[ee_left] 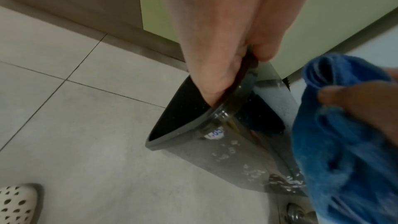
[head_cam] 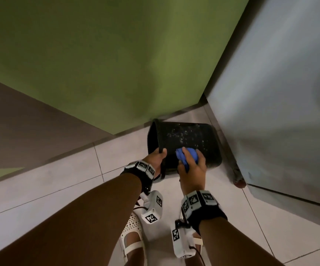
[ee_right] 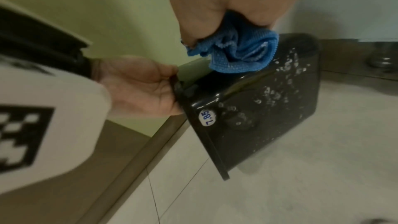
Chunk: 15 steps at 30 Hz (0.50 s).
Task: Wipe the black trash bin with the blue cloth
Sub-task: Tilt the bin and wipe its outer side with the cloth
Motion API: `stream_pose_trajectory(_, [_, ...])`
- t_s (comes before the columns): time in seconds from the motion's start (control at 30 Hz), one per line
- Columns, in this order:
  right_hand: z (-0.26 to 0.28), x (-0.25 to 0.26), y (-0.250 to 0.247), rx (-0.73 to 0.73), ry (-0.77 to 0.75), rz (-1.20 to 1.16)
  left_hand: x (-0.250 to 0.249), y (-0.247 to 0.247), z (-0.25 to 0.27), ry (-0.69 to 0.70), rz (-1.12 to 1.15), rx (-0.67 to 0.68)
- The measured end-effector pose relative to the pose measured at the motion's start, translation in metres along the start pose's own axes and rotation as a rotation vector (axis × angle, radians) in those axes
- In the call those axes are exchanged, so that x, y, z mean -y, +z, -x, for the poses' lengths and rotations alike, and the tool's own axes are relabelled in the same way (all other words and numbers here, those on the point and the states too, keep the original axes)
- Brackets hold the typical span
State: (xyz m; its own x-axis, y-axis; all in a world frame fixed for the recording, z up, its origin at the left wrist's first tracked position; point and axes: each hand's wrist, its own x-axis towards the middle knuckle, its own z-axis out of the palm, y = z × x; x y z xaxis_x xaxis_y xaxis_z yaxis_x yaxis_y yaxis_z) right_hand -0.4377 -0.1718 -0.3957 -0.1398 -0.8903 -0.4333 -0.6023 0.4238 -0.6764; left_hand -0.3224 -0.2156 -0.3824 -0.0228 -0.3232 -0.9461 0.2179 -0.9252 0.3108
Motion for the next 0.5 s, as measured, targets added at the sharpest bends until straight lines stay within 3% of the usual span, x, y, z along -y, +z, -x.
stream_pose_trajectory(0.07, [-0.001, 0.005, 0.011, 0.054, -0.054, 0.096, 0.003, -0.006, -0.014, -0.012, 0.108, 0.033])
stream_pose_trajectory(0.27, [-0.004, -0.003, 0.051, 0.159, -0.168, 0.345, 0.018, -0.032, -0.058, -0.045, 0.039, -0.012])
stream_pose_trajectory(0.4, [0.001, -0.022, 0.077, 0.065, -0.28, 0.436, 0.029, -0.041, -0.069, -0.025, -0.101, -0.03])
stream_pose_trajectory(0.5, [0.002, -0.03, 0.09, -0.027, -0.328, 0.516, 0.052, -0.053, -0.105, 0.048, -0.062, -0.011])
